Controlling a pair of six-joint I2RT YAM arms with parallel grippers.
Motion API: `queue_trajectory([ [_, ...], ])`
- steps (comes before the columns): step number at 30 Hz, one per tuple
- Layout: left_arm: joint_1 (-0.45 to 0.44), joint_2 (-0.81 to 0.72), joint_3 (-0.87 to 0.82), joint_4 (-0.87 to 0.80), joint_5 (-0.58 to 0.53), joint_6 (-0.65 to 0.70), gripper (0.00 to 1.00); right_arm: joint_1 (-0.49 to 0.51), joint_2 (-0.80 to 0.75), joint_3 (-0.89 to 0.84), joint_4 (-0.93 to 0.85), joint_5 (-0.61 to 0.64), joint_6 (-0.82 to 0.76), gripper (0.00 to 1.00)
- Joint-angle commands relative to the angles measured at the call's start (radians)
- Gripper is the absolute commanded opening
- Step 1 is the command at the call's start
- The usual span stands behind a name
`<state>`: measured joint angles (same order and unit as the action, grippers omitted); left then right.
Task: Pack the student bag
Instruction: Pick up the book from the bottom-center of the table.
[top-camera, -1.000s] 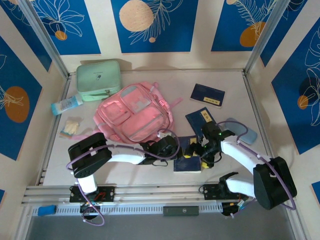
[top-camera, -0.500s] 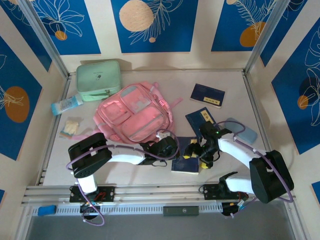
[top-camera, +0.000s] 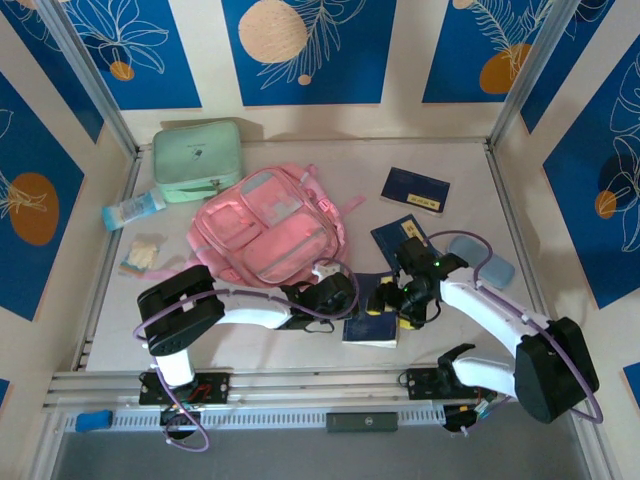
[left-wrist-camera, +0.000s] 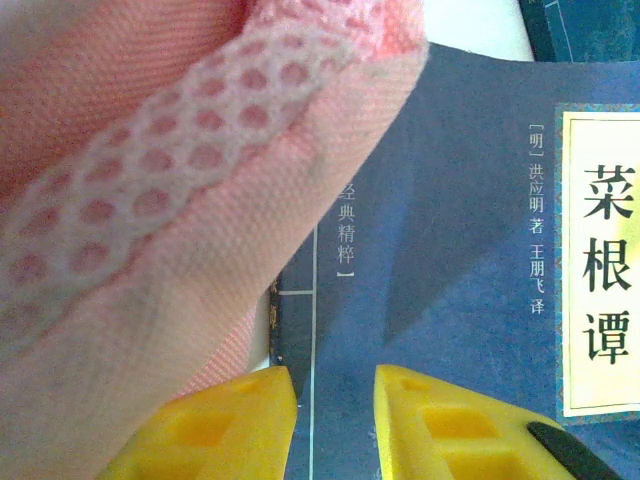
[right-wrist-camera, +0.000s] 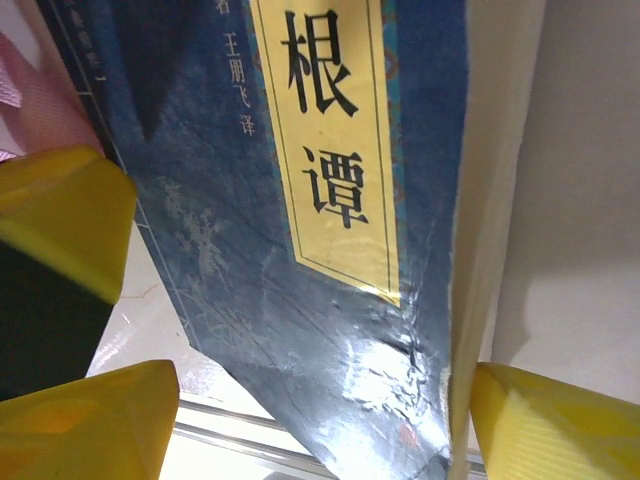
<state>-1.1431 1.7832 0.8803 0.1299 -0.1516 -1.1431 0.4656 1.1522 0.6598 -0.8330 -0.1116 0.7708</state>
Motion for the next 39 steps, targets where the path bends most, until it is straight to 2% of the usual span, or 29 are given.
queue_trajectory([
  [1, -0.003, 0.05, -0.012, -0.113, -0.023, 0.025, 0.32, 0.007, -0.032, 0.027, -0.019, -0.011, -0.022, 0.7],
  [6, -0.003, 0.052, -0.014, -0.108, -0.02, 0.022, 0.31, 0.001, -0.045, 0.021, -0.008, -0.032, -0.036, 0.58],
  [16, -0.003, 0.057, -0.013, -0.102, -0.009, 0.023, 0.31, -0.027, -0.061, 0.026, -0.014, -0.075, -0.056, 0.25],
  [22, -0.003, 0.061, -0.004, -0.108, -0.009, 0.029, 0.32, -0.043, -0.094, 0.032, -0.03, -0.087, -0.059, 0.16],
  [26, -0.002, 0.053, -0.005, -0.102, -0.005, 0.033, 0.32, -0.054, -0.116, 0.037, -0.035, -0.102, -0.056, 0.04],
  [28, -0.003, 0.046, 0.001, -0.102, 0.008, 0.041, 0.34, -0.059, -0.135, 0.041, -0.034, -0.111, -0.052, 0.0],
  [34, 0.0, -0.049, 0.055, -0.144, 0.036, 0.125, 0.46, -0.071, -0.206, 0.067, -0.055, -0.12, -0.038, 0.0],
  [39, 0.009, -0.205, 0.063, -0.228, 0.023, 0.207, 0.57, -0.065, -0.284, 0.126, -0.146, -0.023, -0.038, 0.0],
])
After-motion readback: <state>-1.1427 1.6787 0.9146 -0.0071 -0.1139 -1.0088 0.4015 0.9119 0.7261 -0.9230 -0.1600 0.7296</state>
